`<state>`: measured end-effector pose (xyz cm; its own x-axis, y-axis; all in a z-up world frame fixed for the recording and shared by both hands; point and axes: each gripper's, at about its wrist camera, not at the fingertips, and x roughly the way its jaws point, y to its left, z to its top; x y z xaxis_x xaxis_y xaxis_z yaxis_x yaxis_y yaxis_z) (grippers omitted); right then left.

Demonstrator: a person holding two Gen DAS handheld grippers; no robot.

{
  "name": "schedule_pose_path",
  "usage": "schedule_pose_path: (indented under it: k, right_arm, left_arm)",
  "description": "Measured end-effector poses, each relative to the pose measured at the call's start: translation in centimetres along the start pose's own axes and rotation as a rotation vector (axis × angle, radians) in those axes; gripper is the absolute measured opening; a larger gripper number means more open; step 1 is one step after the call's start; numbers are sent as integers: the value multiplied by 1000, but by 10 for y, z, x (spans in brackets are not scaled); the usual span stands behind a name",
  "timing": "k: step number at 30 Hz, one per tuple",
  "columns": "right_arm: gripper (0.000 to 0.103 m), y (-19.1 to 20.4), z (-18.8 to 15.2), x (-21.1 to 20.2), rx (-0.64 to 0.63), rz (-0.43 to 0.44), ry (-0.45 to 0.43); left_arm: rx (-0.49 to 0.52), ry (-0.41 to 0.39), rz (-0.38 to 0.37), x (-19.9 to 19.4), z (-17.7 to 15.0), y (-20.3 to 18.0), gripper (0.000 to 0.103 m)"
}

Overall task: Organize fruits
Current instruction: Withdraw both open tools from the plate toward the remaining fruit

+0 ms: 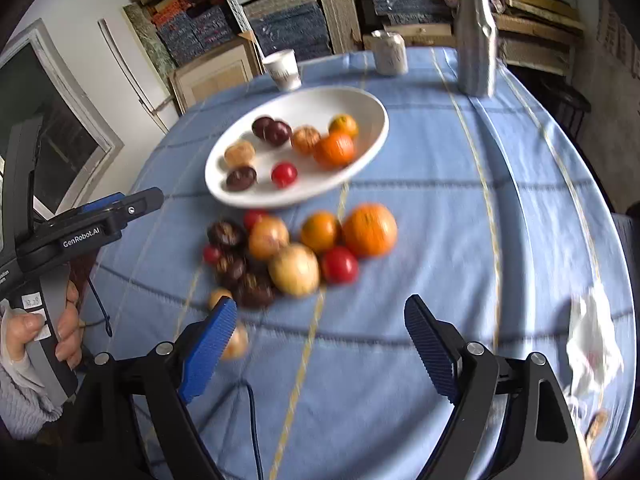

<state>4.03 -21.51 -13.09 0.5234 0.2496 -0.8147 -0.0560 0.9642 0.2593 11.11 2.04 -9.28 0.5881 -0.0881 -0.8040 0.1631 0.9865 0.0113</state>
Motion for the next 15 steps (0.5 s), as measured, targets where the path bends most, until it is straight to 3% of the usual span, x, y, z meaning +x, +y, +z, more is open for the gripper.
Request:
schedule_pose_path:
  k: [15]
  right_arm:
    - [87, -12, -28, -20, 22, -26, 18]
  left_arm:
    - [-3, 110, -40, 6, -59, -16, 85]
